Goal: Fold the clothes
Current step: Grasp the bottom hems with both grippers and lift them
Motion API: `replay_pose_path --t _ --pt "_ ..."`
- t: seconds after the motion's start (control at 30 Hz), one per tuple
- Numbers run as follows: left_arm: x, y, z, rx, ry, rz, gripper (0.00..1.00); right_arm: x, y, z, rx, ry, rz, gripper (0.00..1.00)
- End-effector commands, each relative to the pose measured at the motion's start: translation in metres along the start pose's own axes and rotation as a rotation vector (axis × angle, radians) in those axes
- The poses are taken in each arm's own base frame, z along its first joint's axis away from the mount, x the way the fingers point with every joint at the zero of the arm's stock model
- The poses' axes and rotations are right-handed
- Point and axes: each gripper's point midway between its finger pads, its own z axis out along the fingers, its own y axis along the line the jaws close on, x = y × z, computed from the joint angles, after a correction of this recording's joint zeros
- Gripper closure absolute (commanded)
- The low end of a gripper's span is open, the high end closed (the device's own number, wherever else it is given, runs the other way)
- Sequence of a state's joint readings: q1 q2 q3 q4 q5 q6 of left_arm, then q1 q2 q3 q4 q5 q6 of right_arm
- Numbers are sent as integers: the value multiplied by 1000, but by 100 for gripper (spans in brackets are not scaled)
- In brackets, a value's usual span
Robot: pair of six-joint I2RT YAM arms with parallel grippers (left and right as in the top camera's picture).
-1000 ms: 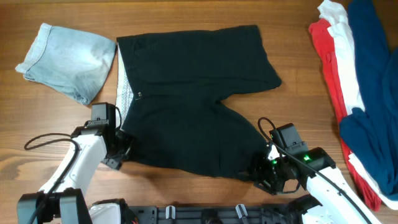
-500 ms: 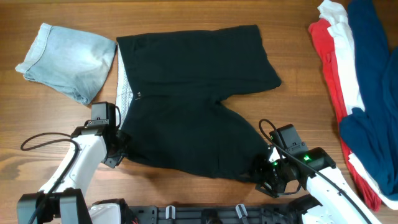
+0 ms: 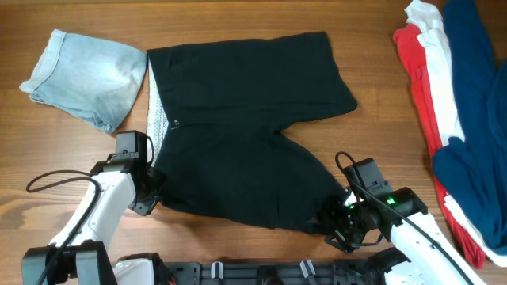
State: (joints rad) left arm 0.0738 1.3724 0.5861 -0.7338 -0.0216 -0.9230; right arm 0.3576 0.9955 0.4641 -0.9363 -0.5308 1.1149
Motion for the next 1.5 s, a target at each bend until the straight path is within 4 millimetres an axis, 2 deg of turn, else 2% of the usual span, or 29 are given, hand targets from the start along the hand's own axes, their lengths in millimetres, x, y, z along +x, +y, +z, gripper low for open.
replay_pose_path --t 0.0,0.27,0.47,0.57,0.63,0.67,0.7,0.83,0.93,1.1,1.3,1.4,1.47 --pt "9 3 2 1 42 2 96 -4 -11 4 36 -25 50 35" --pt "9 2 2 4 39 2 96 -19 -27 13 127 -77 156 37" --pt "9 2 2 4 39 2 96 -33 -21 28 147 -85 170 41" --pt "9 2 2 4 40 2 96 -39 -20 35 157 -81 176 53" --pt "9 2 2 4 40 2 96 -40 -21 38 166 -76 181 81" --pt "9 2 2 4 40 2 96 -40 -21 39 167 -71 180 90" --pt "9 2 2 4 40 2 96 -40 -20 40 165 -69 174 95" --pt "8 2 2 6 40 22 96 -44 -14 37 152 -89 132 96" --pt "6 -2 -3 19 32 80 96 -52 -5 25 147 -144 95 96" --pt "-3 -14 -29 62 -3 150 96 -63 11 -1 148 -245 75 96" --pt "-18 -34 -82 168 -102 252 96 -70 27 -39 150 -363 56 96" --pt "-23 -40 -110 218 -156 313 96 -75 38 -68 142 -443 32 96" --pt "-23 -40 -122 233 -171 317 96 -76 43 -84 128 -475 30 96"
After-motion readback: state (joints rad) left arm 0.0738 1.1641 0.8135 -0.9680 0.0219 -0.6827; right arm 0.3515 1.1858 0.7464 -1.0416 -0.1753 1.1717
